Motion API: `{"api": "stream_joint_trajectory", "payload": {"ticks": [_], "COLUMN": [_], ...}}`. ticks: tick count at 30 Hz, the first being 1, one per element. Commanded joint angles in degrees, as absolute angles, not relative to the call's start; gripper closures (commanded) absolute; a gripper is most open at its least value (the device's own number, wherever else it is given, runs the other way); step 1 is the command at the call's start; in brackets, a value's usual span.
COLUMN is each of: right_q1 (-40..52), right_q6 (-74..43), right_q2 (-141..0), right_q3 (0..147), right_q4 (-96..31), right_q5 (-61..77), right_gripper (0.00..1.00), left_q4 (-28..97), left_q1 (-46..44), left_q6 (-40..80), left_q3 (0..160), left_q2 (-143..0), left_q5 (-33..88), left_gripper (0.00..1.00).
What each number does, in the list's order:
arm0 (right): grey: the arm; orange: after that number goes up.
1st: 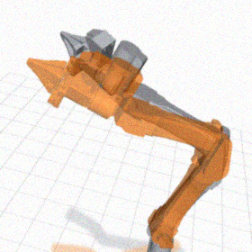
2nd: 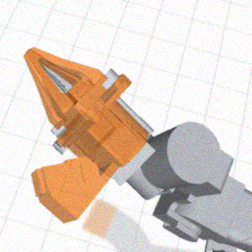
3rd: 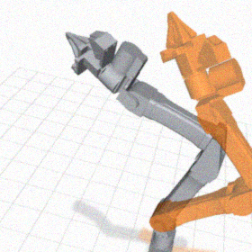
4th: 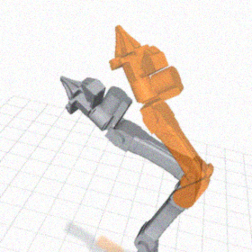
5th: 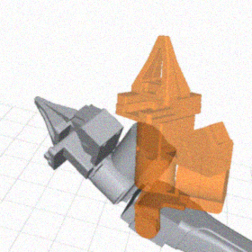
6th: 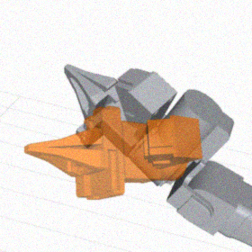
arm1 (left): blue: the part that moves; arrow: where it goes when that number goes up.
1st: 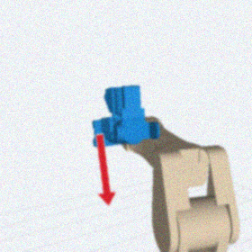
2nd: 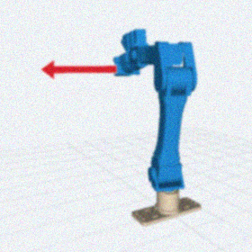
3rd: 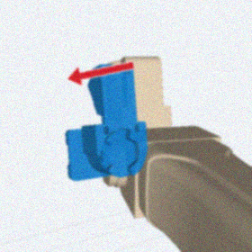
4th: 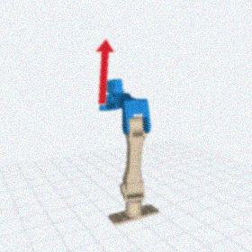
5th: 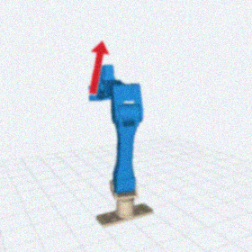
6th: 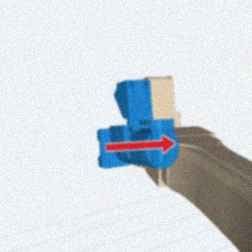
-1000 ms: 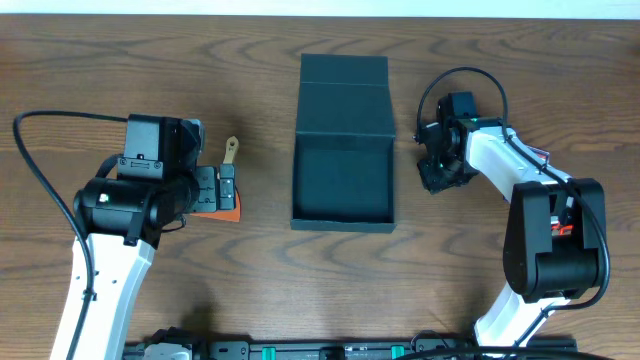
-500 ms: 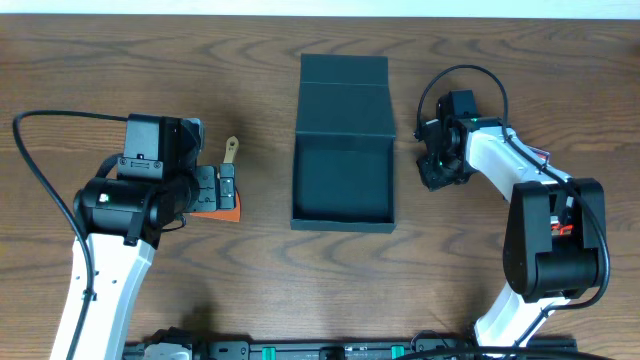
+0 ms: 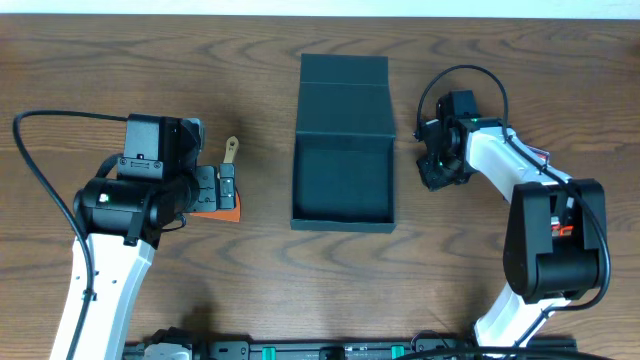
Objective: Pack container
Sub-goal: 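Close the right gripper on the hammer head and lift it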
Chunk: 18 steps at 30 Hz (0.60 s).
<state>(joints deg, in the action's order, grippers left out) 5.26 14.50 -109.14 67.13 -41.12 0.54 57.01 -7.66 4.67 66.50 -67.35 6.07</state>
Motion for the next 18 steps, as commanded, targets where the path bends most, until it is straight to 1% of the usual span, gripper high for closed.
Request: {"api": "stream_joint_trajectory", "payload": {"ticks": [1, 18], "right_q1": [4.8, 4.8], "right_q6": [13.6, 12.6], "right_q2": [-106.0, -101.0], "right_q3": [66.4, 66.5], "right_q4": [-41.8, -45.4], "right_q5": [1.3, 1.3], "right_gripper": [0.99, 0.99], "left_q4": [57.1, 57.1], "left_q1": [-7.7, -7.7], "left_q6": [4.4, 4.4], "left_q3": [67.5, 67.5], "left_q2": [-67.4, -67.4], "left_q5": [6.5, 6.5], "left_gripper": [0.02, 0.01]}}
